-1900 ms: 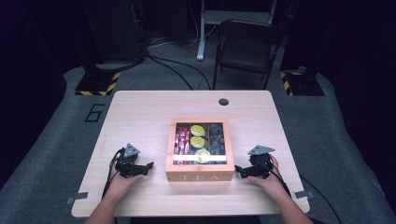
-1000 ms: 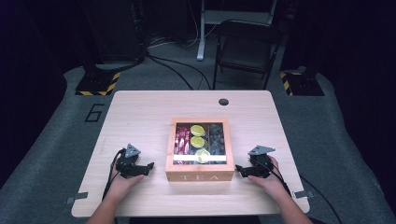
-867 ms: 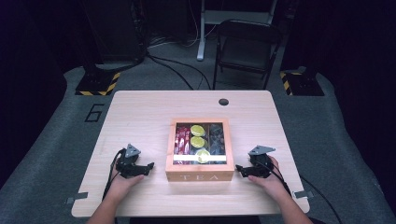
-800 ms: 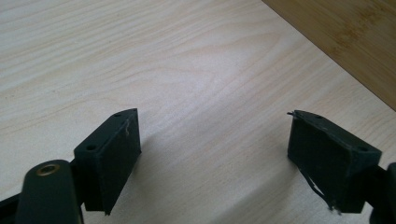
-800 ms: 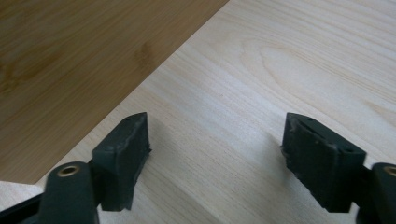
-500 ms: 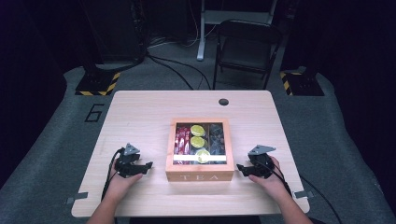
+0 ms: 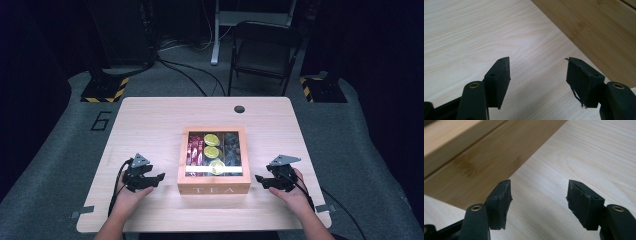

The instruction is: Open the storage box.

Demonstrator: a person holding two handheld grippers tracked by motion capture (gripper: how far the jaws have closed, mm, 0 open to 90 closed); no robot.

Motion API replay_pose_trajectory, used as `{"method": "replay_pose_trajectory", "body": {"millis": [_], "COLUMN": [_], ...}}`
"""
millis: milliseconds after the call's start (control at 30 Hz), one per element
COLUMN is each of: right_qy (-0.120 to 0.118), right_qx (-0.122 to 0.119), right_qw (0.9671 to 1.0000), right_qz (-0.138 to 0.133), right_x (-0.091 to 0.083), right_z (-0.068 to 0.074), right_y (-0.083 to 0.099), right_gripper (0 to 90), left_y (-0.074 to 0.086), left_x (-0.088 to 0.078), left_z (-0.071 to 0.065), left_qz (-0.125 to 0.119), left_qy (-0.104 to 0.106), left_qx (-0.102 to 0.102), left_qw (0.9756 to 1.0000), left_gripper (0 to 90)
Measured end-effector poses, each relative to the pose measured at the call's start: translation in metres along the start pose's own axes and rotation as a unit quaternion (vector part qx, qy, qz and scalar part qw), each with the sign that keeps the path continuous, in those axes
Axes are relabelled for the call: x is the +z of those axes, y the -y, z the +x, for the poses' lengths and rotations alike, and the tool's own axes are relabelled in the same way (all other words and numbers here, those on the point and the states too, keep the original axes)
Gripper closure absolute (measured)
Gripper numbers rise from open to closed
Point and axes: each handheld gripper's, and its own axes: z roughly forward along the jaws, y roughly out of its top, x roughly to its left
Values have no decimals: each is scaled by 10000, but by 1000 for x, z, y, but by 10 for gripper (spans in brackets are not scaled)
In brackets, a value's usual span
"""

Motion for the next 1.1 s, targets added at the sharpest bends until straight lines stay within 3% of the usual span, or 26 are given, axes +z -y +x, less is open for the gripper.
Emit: {"method": "replay_pose_trajectory", "body": {"millis": [67, 200, 467, 900, 1100], "right_qy": [-6, -32, -135, -298, -366], "right_qx": [-103, -51, -17, -106, -129], "right_qw": [9999, 9998, 9993, 9977, 9968], "right_qz": [-76, -194, -360, -598, -694], "right_x": [-4, -11, -20, -32, -39], "right_z": [1, 4, 9, 21, 24], "right_y": [0, -2, -4, -10, -11], "right_gripper": [360, 363, 378, 394, 404], "left_y": [-1, -2, -4, -13, -17], "left_x": [-2, -6, -17, -31, -35], "left_z": [-1, -2, -2, -11, -21], "left_qz": [10, 35, -191, -458, -458], "left_qy": [-9, -44, 29, 287, 249], "left_qx": [-5, -71, -317, -300, -200], "left_qw": [10000, 10000, 9993, 9981, 9984], "left_gripper": [362, 373, 391, 401, 401]}}
